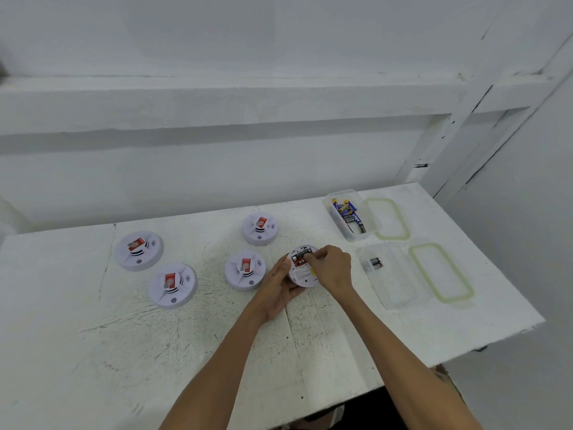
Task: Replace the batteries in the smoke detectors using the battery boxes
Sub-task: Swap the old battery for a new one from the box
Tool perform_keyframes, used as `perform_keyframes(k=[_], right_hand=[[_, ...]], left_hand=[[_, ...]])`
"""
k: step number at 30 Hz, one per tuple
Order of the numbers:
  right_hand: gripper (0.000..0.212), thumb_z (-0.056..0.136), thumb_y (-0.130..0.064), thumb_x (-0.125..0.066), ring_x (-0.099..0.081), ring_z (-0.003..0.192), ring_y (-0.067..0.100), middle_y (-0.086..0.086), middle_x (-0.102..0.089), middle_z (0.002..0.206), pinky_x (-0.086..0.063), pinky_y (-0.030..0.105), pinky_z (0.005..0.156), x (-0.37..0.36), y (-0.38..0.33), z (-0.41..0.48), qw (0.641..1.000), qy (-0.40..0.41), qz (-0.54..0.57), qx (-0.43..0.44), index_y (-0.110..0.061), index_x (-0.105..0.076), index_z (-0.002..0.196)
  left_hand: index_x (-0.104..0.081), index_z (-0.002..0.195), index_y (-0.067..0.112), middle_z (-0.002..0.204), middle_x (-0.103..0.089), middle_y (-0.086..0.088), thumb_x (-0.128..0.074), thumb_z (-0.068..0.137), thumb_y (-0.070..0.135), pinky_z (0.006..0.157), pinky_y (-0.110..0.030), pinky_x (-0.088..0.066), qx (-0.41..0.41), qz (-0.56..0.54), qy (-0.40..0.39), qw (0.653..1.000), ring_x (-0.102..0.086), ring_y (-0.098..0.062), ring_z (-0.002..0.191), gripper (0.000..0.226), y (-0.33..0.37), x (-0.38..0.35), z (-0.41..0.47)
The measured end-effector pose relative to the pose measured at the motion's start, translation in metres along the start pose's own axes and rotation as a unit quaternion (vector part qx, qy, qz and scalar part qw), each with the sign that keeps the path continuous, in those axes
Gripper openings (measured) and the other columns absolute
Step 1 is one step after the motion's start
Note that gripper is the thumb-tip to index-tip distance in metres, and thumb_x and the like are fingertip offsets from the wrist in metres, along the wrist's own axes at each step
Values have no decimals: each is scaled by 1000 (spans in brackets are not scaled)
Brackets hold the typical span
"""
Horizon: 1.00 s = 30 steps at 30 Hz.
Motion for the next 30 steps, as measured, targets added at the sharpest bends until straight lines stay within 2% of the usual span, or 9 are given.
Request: perform_keyframes(k=[4, 7, 11, 16, 19, 22, 25, 27, 30], right_hand=[[26, 90, -31, -72, -61, 79, 14, 8, -74, 93, -32, 7, 52, 5, 2, 3, 1000, -1, 5, -3, -6, -76, 93], [26, 90, -30, -72, -61, 77, 15, 9, -75, 92, -31, 7, 52, 8, 1, 5, 1000, -4, 5, -6, -5, -77, 91], [25, 90, -31, -72, -61, 72, 14, 8, -76, 88, -32, 8, 51, 13, 2, 6, 1000, 0, 9, -19, -7, -78, 90], [21, 83, -32, -79, -69, 79, 17, 6, -77, 82, -43, 16, 58, 16, 5, 11, 996, -16, 59, -61, -11, -81, 83], [20, 80, -31, -80, -67, 74, 15, 5, -74, 79, -36, 13, 50, 8, 1, 6, 998, -35, 25, -51, -11, -80, 83], [23, 80, -31, -80, -66, 88, 20, 2, -70, 88, -39, 20, 58, 8, 2, 3, 999, 12, 30, -36, -12, -71, 89], [43, 77, -34, -83, -59, 90, 21, 4, -64, 95, -39, 24, 58, 13, 7, 1, 998, 19, 46, -40, -14, -55, 102], [49, 76, -36, -84, -60, 94, 23, 7, -67, 98, -45, 29, 65, 13, 10, 2, 998, 15, 56, -40, -17, -53, 109], [41, 76, -37, -83, -63, 94, 23, 8, -70, 98, -51, 32, 70, 13, 12, 3, 998, 19, 48, -26, -22, -57, 105]], left_hand=[[-48, 152, 17, 143, -64, -17, -42, 111, 33, 109, -51, -53, 3, 12, -7, 1000, -62, -36, 132, 44, 4, -5, 2], [-50, 150, 19, 140, -66, -17, -41, 112, 33, 100, -48, -59, 5, 6, -9, 1000, -68, -33, 123, 41, 5, -8, 5], [-50, 148, 22, 139, -64, -21, -39, 112, 37, 100, -55, -57, 7, 19, -15, 1000, -70, -35, 117, 40, 4, -16, 8], [-49, 150, 15, 139, -65, -21, -33, 113, 44, 96, -46, -61, -2, 39, -16, 999, -70, -32, 118, 49, 0, -22, 14], [-51, 149, 13, 136, -67, -20, -34, 112, 45, 98, -45, -60, 3, 44, -8, 999, -70, -31, 118, 51, -2, -22, 13], [-48, 151, 15, 138, -66, -21, -33, 113, 44, 94, -45, -61, 3, 33, -21, 999, -69, -32, 120, 51, 1, -18, 15], [-51, 148, 15, 134, -69, -19, -32, 113, 44, 94, -45, -62, 17, 19, -22, 999, -72, -30, 115, 49, 3, -19, 13], [-53, 147, 16, 131, -71, -18, -32, 113, 45, 95, -46, -61, 20, 19, -26, 999, -72, -30, 114, 50, 1, -20, 13], [-54, 147, 14, 131, -70, -19, -33, 112, 46, 95, -46, -61, 23, 16, -22, 999, -72, -30, 112, 51, -2, -19, 14]])
Point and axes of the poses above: each hand's wrist, its own z-axis towards the middle knuckle, its own x-axis out of the back of the hand, y = z × x, the point moved 3 cm from there along z, towards the middle knuckle
